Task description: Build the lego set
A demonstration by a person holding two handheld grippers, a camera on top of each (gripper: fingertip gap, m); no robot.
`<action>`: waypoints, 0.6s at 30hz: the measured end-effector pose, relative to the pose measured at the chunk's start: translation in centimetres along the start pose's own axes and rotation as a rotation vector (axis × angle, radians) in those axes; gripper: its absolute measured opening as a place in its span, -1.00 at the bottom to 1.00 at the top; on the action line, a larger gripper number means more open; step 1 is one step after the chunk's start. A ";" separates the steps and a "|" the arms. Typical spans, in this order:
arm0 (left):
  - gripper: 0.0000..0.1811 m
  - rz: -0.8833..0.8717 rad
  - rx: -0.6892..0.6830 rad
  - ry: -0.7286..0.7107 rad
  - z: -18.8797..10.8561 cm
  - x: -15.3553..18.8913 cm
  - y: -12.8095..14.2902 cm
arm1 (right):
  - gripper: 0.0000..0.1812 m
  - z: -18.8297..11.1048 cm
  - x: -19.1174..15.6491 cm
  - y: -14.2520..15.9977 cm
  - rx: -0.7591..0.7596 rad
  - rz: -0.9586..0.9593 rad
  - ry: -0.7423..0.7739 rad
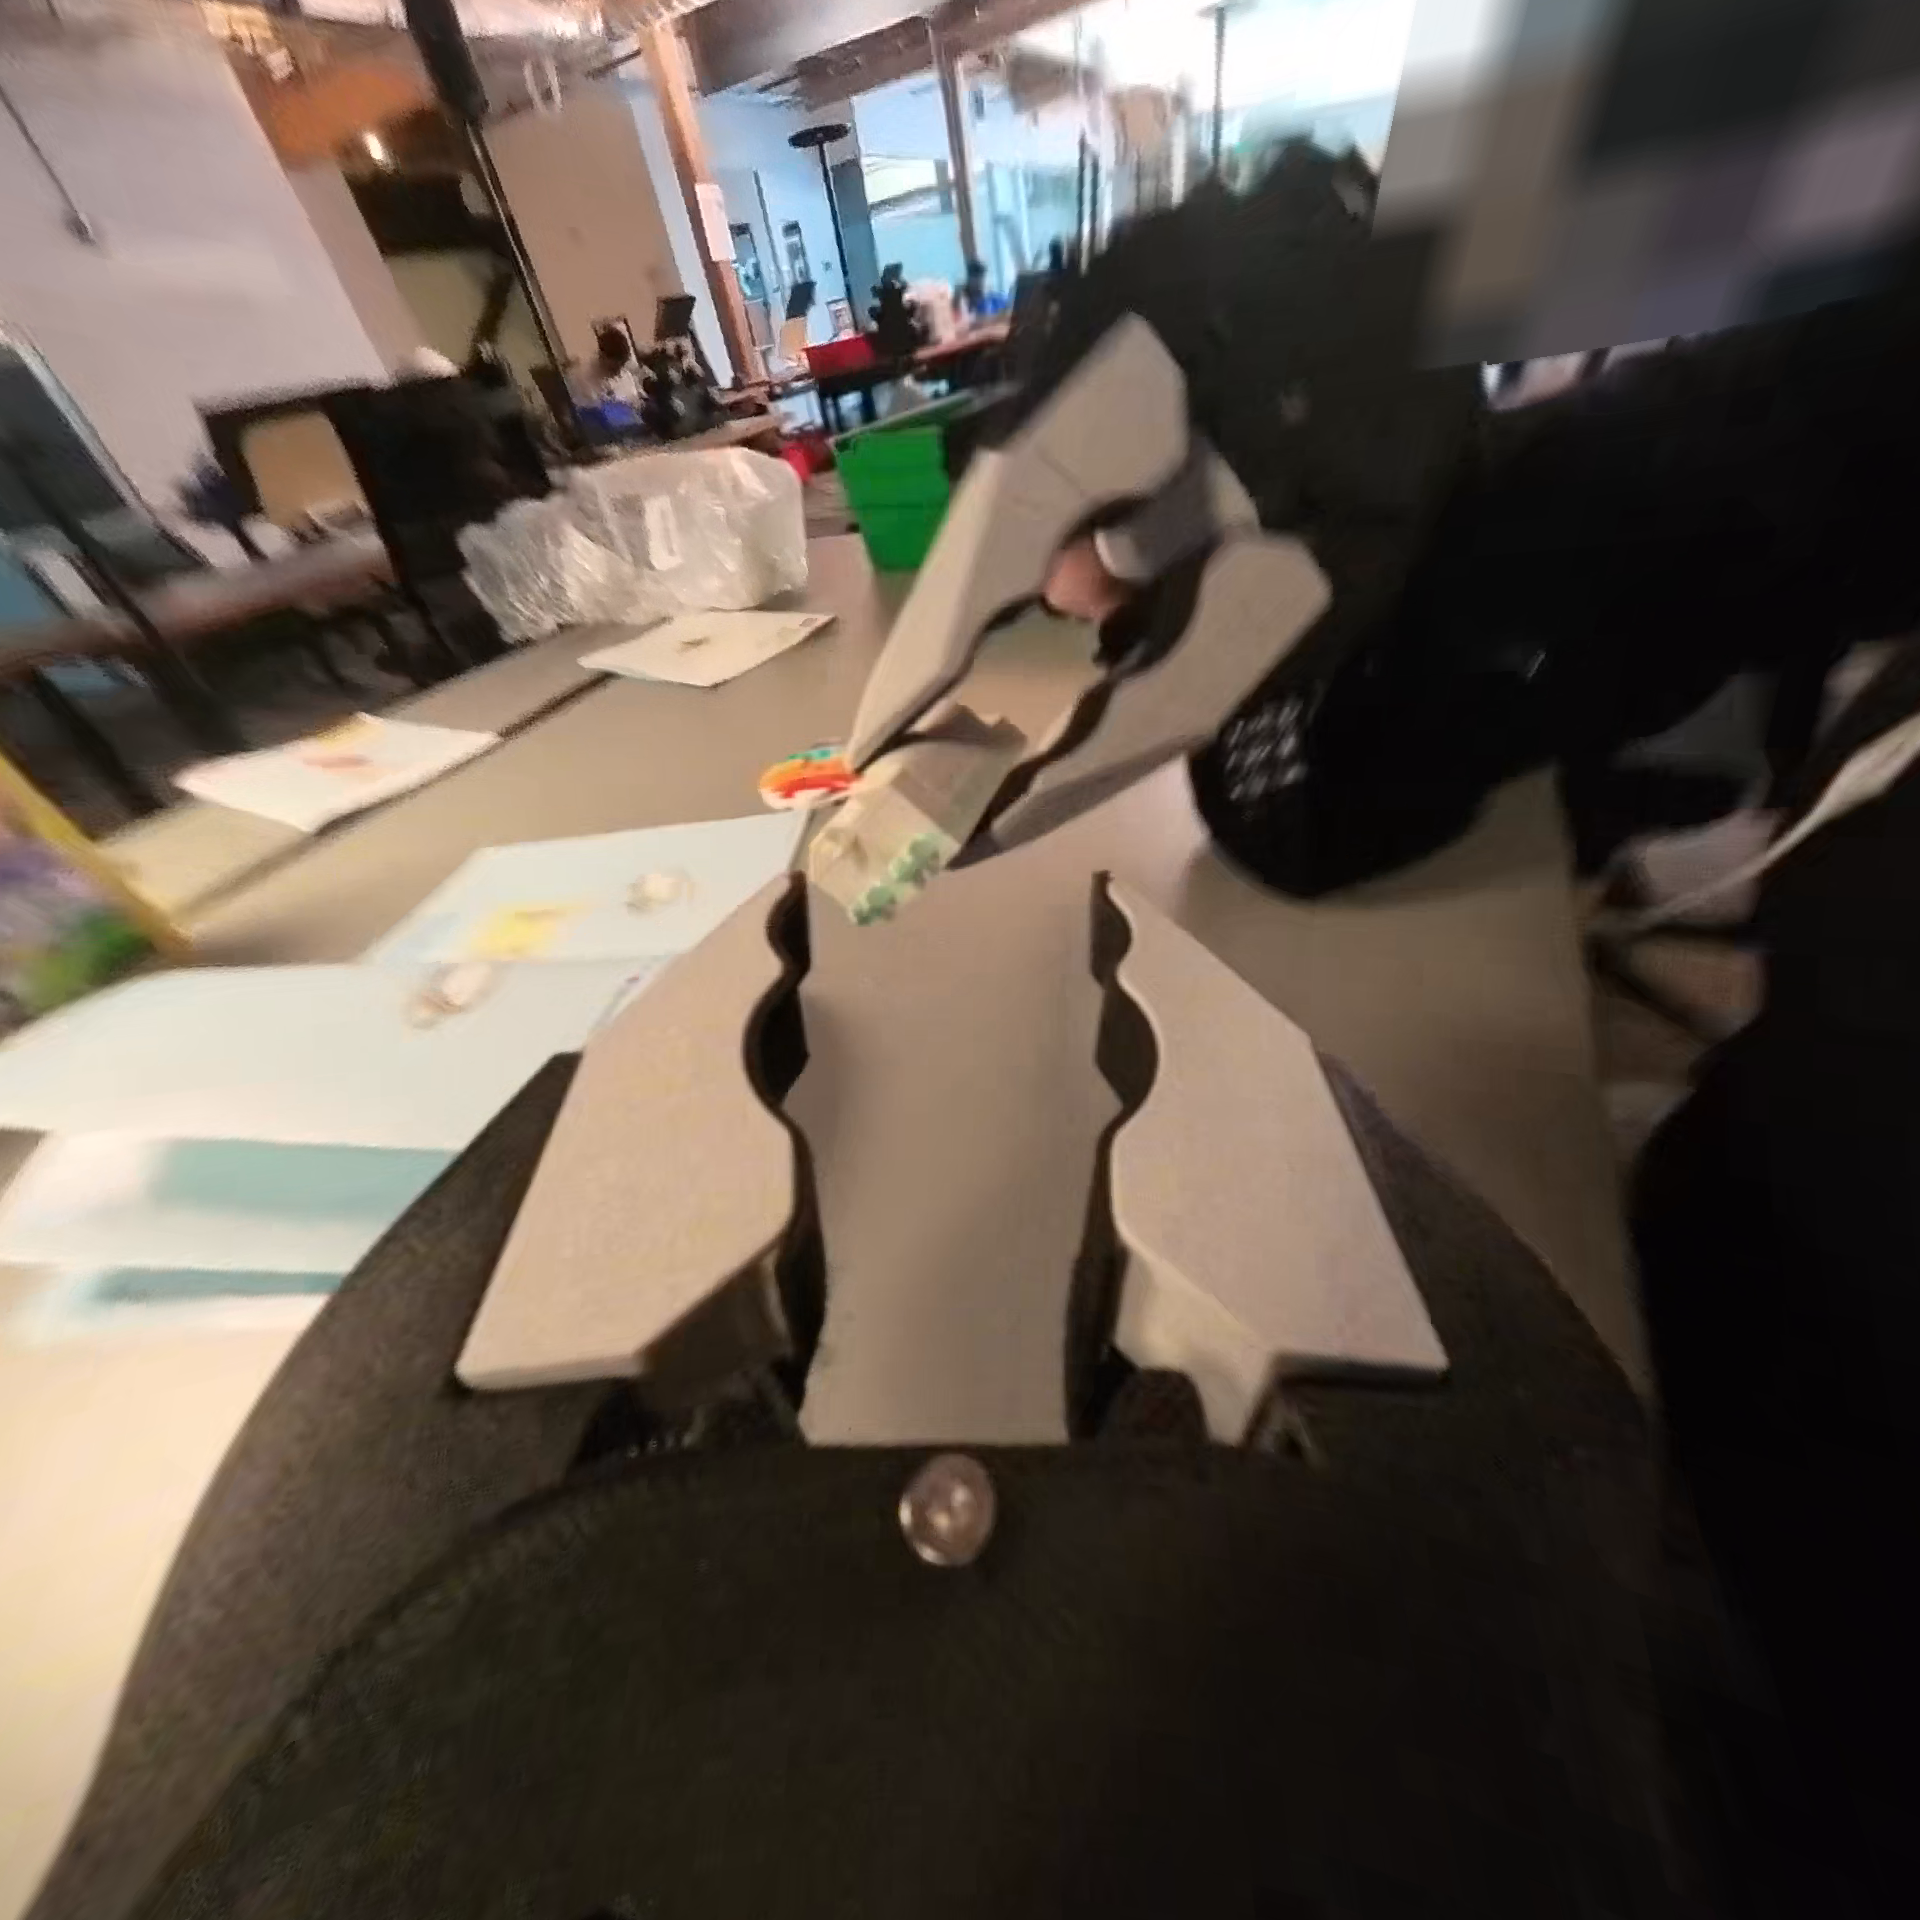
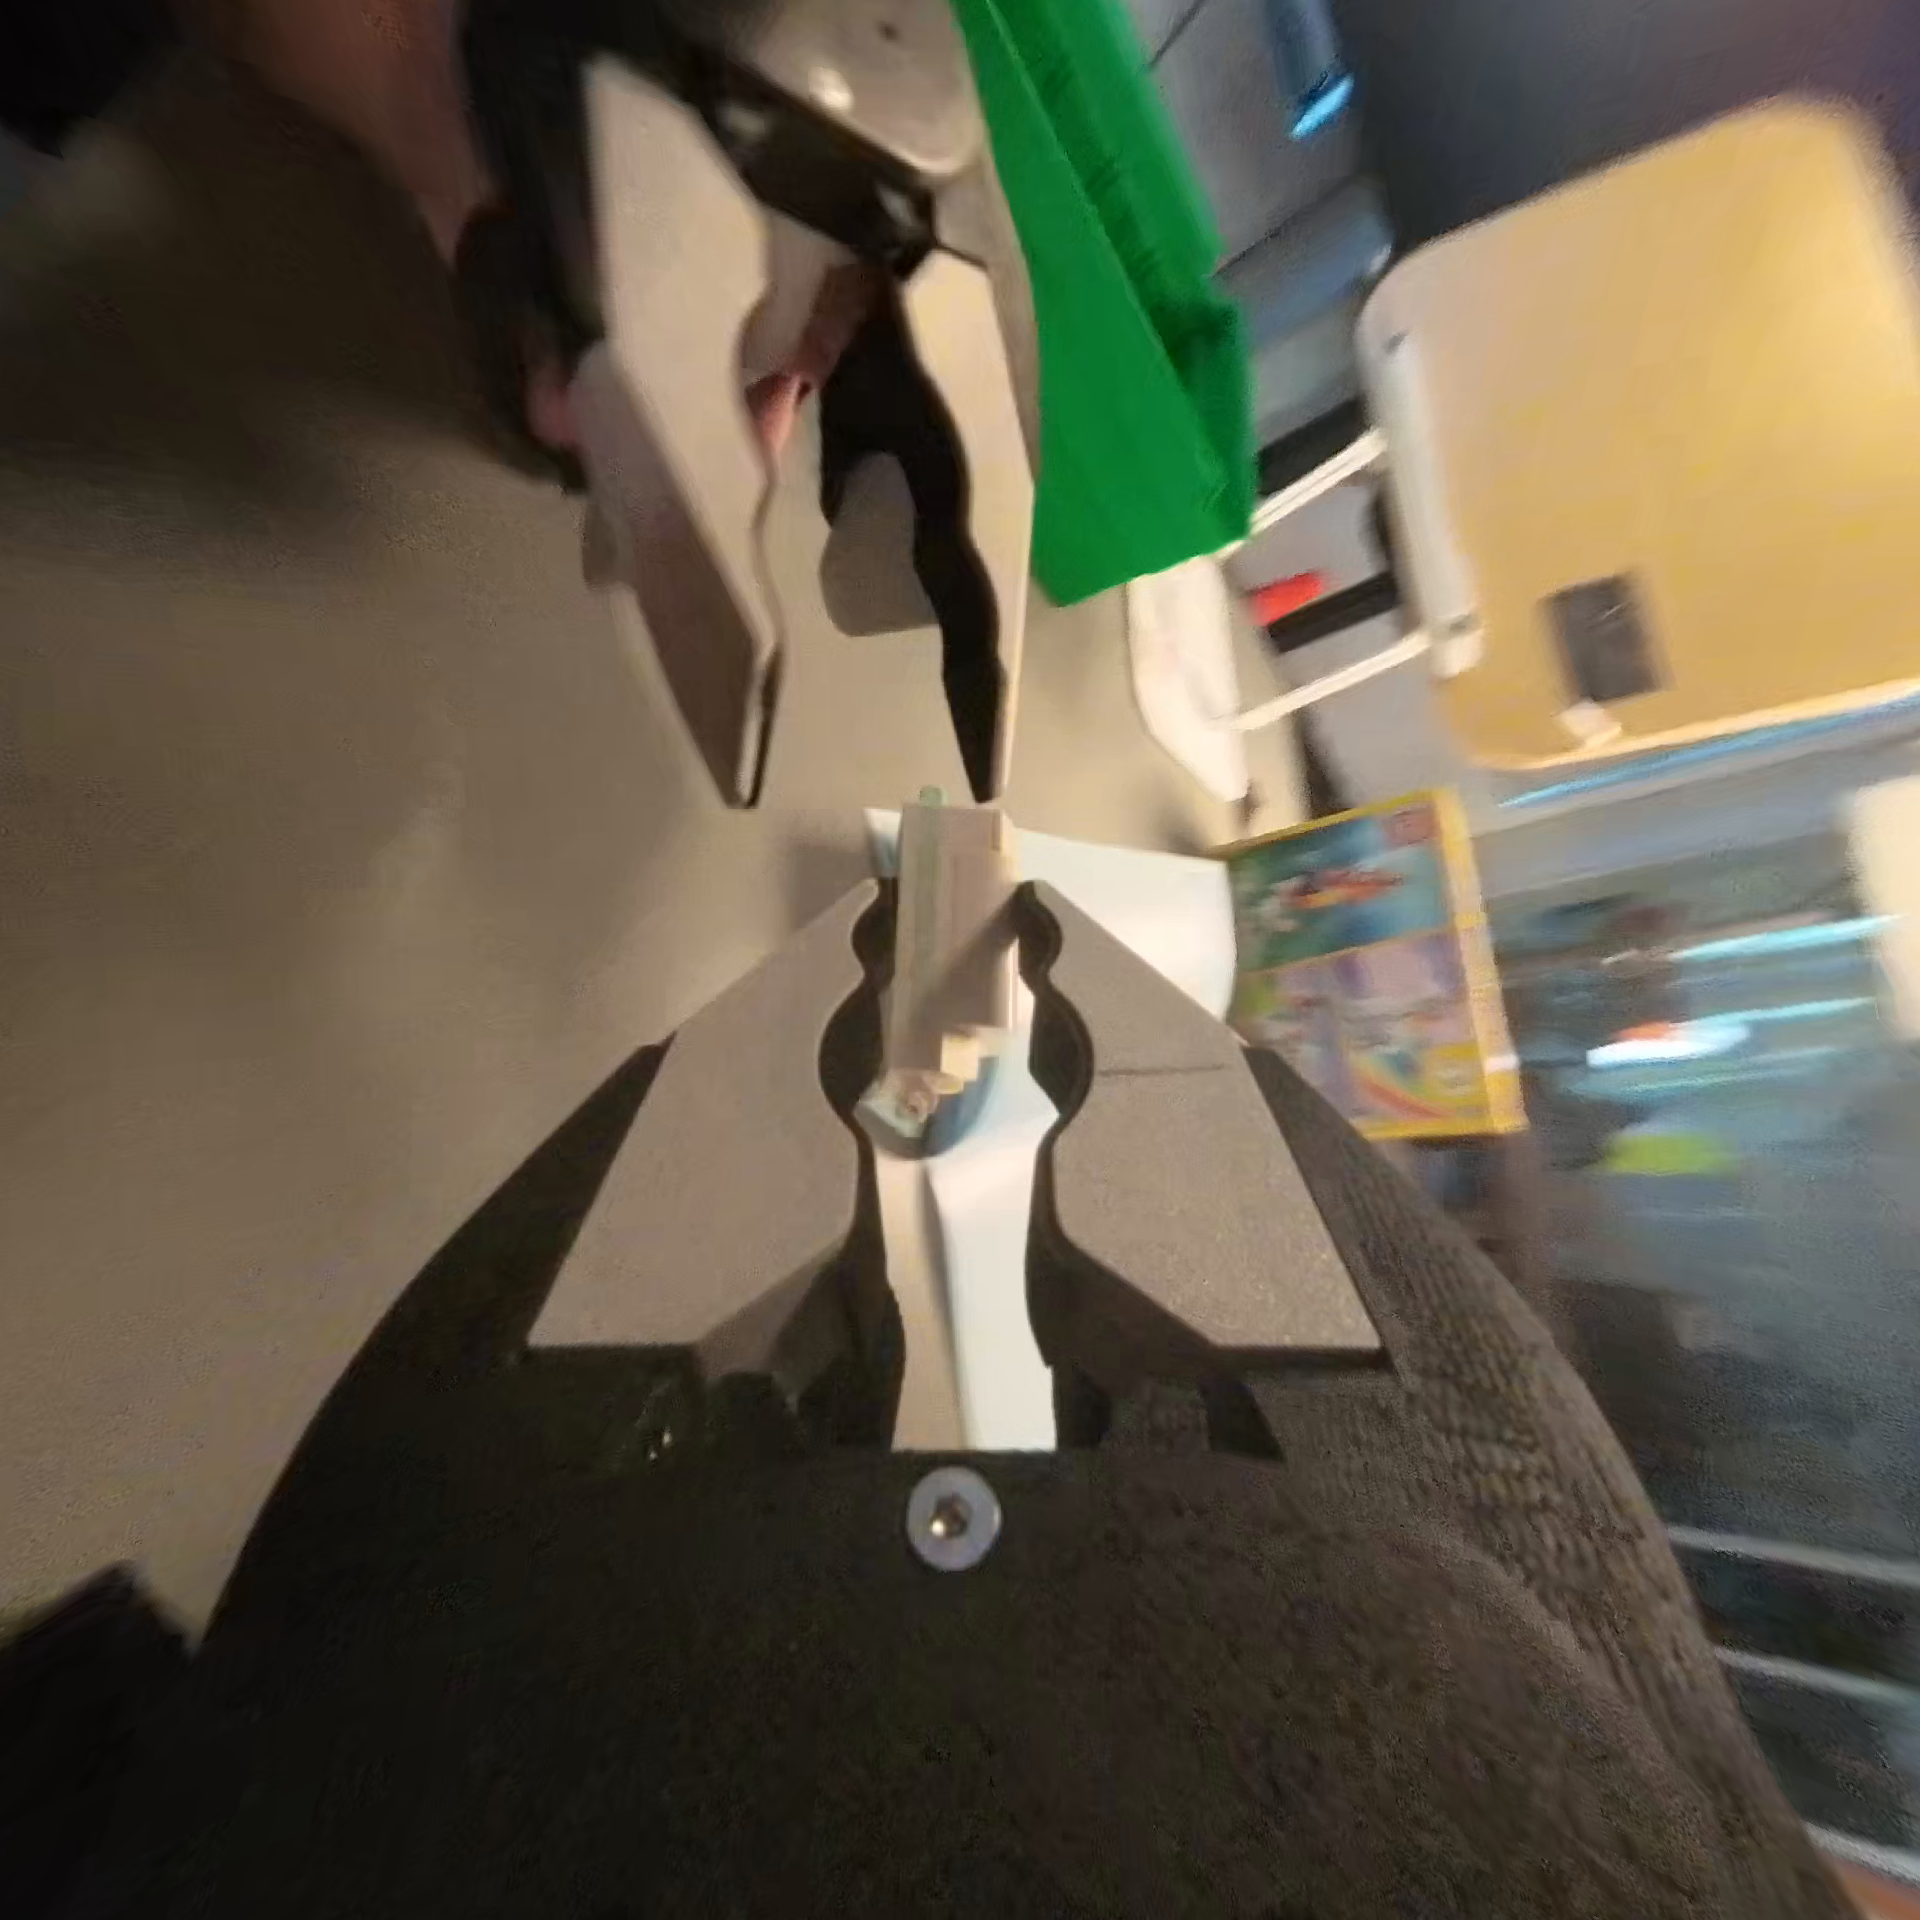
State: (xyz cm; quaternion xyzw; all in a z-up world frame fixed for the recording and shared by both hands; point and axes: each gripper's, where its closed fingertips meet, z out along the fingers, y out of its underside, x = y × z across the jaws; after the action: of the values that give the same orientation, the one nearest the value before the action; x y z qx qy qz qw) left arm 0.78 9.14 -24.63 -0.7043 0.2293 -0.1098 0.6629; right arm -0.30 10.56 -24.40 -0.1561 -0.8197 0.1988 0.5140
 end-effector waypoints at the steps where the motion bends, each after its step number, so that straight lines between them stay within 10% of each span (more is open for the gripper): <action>1: -0.37 -0.110 0.022 0.025 0.2 0.0 -0.5 | -0.76 -0.3 0.3 -0.2 0.009 -0.095 0.059; 5: -0.34 -0.415 0.066 0.131 1.3 0.5 -1.5 | -0.76 -1.3 0.7 -1.8 0.086 -0.348 0.232; 12: -0.62 -0.340 0.128 0.065 1.7 0.1 -2.2 | -0.72 -1.7 0.4 -2.1 0.145 -0.503 0.268; 18: -0.62 -0.092 -0.012 -0.037 2.1 -0.1 -0.9 | -0.22 -3.0 0.4 1.0 0.302 0.129 -0.012</action>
State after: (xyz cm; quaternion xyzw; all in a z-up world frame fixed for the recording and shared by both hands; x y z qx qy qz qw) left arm 1.83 11.09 -23.91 -0.7199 0.1850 -0.1254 0.6571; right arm 2.29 12.08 -23.42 -0.1282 -0.7719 0.3534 0.5126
